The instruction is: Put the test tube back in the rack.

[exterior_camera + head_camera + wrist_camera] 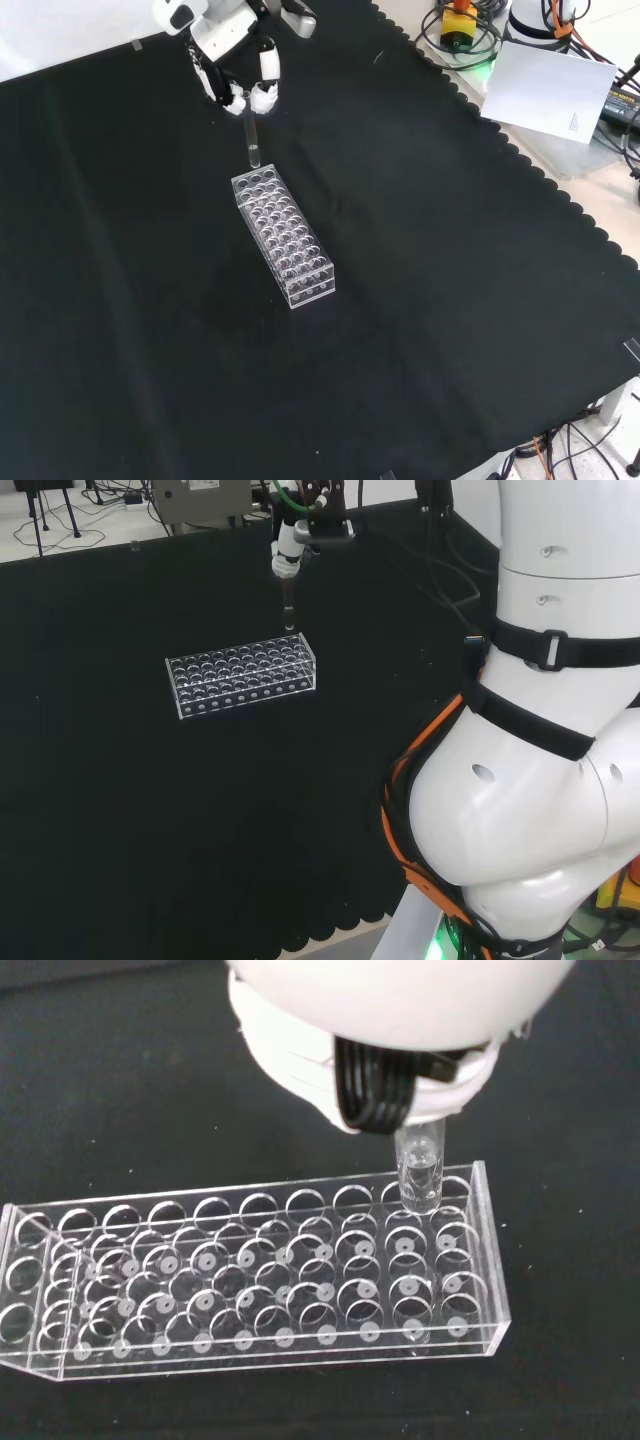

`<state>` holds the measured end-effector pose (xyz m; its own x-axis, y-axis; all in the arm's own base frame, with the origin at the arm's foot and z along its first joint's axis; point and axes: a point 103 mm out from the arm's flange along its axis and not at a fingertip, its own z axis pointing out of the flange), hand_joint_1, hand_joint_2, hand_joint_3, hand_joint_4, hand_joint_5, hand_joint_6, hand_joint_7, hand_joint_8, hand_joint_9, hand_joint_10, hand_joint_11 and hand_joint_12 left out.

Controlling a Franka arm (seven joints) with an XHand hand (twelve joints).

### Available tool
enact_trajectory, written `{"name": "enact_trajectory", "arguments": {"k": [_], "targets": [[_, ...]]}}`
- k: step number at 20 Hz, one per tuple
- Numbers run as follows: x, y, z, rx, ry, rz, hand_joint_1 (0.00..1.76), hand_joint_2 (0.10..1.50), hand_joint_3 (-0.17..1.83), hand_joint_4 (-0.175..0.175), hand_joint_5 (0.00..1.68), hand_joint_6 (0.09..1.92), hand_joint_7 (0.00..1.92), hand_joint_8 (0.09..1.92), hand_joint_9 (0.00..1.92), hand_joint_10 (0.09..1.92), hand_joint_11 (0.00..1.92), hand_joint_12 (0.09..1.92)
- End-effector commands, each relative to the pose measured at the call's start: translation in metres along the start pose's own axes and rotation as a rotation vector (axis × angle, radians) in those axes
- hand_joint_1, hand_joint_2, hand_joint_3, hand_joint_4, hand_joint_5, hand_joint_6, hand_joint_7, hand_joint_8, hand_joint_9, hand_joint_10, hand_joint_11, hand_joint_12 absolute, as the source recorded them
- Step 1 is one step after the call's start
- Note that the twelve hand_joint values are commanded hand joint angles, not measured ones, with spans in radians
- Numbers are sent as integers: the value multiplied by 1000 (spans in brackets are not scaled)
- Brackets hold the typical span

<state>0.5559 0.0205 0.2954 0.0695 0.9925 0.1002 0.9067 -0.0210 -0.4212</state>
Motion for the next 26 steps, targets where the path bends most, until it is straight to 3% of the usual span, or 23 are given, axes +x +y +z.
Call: {"name": "enact_trajectory", "arguments": {"k": [1,26], "targets": [[2,1,5,15,-3,-2,1441,542,757,-175,1356,512,1416,683,1467,196,1180,1069],[-11,6,25,55,16,25,1441,540,760,-175,1357,512,1415,687,1470,191,1181,1068]]}}
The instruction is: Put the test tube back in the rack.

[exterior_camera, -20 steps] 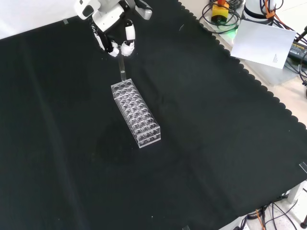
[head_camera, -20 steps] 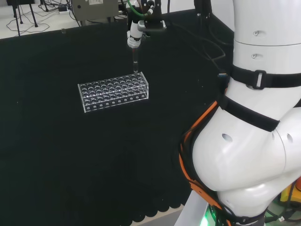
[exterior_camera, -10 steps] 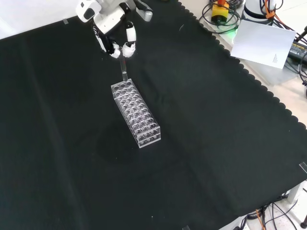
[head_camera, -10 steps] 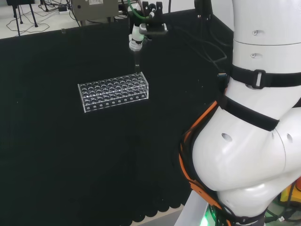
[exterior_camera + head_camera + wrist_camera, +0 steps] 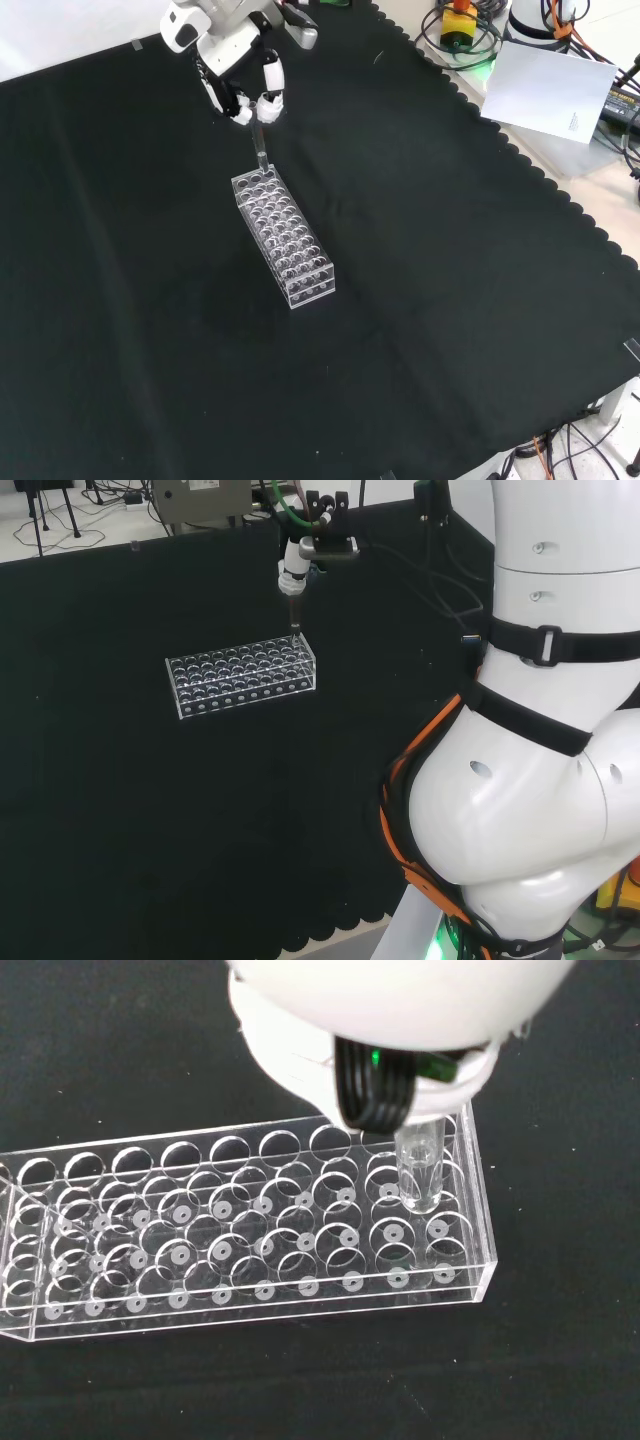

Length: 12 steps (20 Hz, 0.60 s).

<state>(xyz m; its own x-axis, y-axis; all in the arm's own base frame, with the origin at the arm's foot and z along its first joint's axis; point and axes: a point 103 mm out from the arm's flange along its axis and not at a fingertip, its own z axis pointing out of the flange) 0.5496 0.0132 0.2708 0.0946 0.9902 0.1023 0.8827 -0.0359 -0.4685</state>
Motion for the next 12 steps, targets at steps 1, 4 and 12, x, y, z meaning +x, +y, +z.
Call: {"name": "enact_trajectory", "arguments": {"k": [1,4,12], "targets": [[-1,2,1,5,4,4,1441,540,760,-175,1357,512,1415,687,1470,191,1181,1068],[-2,3,2,10,5,8,1441,540,760,-175,1356,512,1414,688,1471,191,1181,1068],[-5,13,5,13,12,11,1441,540,760,-175,1356,512,1414,688,1471,189,1181,1067]]}}
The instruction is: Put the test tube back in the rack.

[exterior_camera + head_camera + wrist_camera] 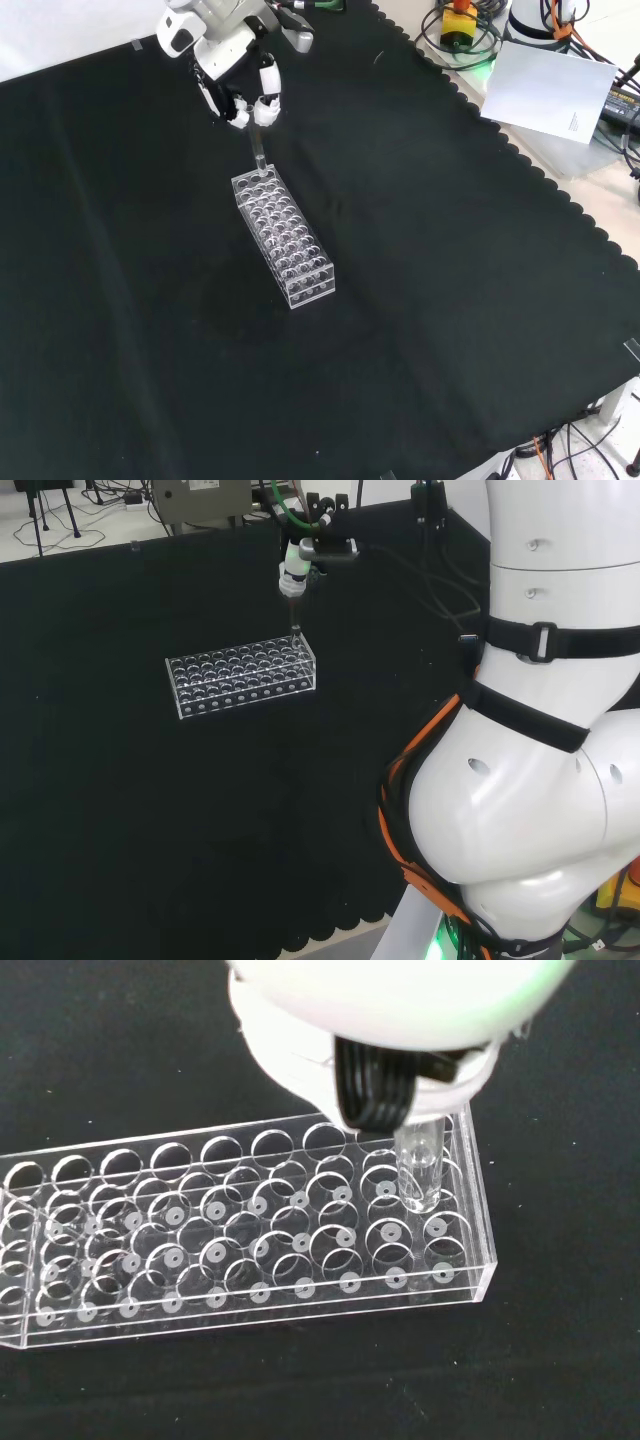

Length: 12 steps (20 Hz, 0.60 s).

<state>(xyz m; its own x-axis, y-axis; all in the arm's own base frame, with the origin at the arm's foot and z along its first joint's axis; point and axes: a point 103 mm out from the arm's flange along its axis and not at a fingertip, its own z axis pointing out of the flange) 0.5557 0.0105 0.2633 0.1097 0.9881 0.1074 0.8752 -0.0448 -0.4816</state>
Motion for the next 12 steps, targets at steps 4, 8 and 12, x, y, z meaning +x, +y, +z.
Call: {"name": "enact_trajectory", "arguments": {"k": [4,8,12], "targets": [[-3,9,0,9,-12,-6,1441,540,760,-175,1356,512,1415,687,1472,189,1181,1067],[-4,12,-1,12,-14,-9,1441,540,760,-175,1357,512,1414,687,1472,188,1182,1067],[-4,19,-2,21,-17,-12,1441,540,760,-175,1357,512,1415,687,1472,188,1182,1067]]}}
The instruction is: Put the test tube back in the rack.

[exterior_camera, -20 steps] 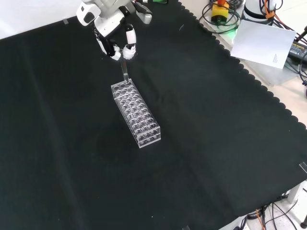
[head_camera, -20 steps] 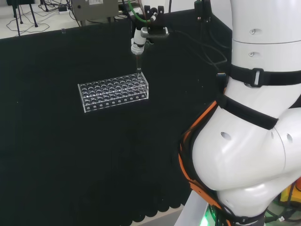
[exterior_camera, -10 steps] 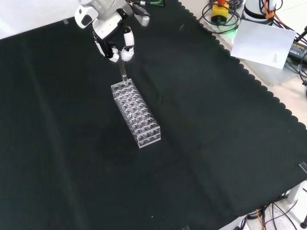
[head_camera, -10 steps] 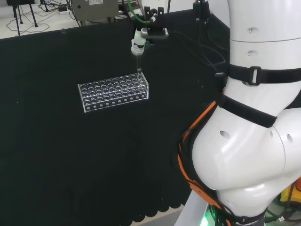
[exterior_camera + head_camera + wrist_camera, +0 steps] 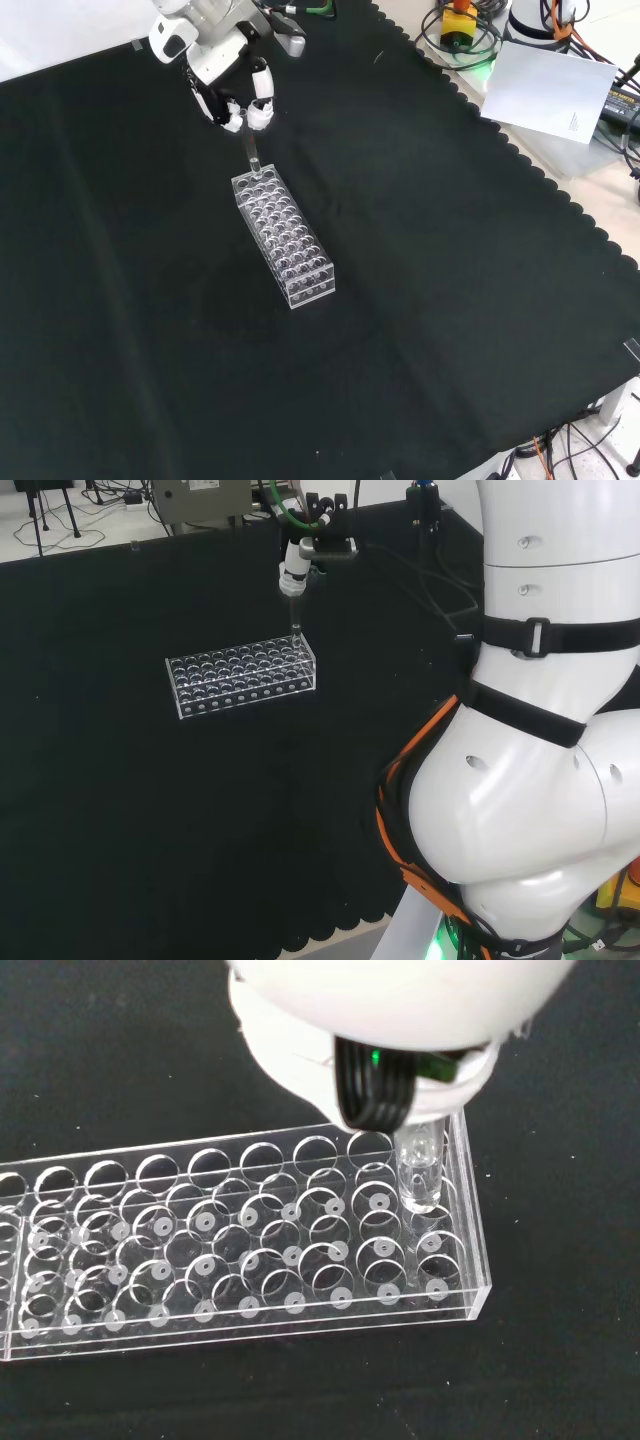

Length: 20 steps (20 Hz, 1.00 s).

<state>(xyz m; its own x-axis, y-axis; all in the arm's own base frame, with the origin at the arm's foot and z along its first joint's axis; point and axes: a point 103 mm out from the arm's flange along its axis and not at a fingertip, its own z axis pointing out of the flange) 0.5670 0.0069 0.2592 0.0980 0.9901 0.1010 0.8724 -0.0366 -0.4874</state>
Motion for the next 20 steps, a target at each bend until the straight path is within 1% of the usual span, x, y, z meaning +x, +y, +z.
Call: {"name": "enact_trajectory", "arguments": {"k": [1,12,17,20], "targets": [[-2,9,1,14,-6,-6,1441,540,760,-175,1357,512,1415,687,1472,188,1182,1067],[-2,9,4,3,-17,-16,1441,540,760,-175,1357,512,1415,687,1473,186,1183,1067],[-4,7,3,11,-11,-19,1441,540,760,-175,1357,512,1414,688,1473,185,1183,1066],[-3,6,9,18,-11,-15,1441,540,760,-175,1357,512,1414,687,1473,185,1183,1066]]}}
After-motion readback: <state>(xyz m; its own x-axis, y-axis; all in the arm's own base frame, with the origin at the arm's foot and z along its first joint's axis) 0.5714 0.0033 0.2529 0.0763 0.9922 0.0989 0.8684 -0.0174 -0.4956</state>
